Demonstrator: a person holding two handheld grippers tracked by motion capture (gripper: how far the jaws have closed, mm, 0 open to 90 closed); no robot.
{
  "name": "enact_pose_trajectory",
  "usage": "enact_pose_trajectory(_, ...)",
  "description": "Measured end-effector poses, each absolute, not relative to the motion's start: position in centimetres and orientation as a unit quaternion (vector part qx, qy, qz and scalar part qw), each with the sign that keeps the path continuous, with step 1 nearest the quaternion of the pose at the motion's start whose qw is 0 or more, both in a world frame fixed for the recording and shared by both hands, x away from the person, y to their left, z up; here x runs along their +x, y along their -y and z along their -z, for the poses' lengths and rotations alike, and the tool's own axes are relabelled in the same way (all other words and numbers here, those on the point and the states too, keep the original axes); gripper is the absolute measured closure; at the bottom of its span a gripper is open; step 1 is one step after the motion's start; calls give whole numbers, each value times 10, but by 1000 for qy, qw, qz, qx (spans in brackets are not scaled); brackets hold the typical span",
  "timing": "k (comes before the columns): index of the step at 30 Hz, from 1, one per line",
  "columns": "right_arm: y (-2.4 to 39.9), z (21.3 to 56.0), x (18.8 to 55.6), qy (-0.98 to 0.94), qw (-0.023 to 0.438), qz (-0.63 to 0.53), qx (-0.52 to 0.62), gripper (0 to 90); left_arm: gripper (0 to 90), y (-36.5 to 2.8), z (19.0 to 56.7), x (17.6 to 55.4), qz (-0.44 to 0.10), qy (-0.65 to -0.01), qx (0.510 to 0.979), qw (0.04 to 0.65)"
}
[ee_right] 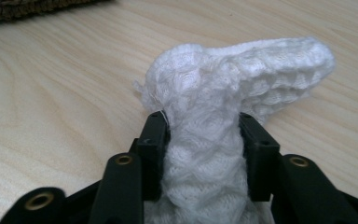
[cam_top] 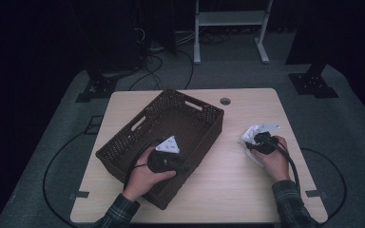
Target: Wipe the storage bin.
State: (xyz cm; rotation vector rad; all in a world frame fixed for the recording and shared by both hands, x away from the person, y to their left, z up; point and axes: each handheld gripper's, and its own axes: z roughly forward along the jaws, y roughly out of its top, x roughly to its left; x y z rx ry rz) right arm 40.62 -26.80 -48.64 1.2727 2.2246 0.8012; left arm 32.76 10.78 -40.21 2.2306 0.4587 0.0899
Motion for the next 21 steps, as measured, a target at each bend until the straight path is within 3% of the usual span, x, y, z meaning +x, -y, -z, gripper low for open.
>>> enact_pose_trajectory(5, 269, 484, 401, -807, 226, -288, 464, 658, 627, -108, 402, 328, -35, -183, 889, 419)
enact_pose_trajectory(21, 275, 464, 393, -797, 213, -329, 459, 670, 629, -107, 401, 323, -33, -173, 893, 413)
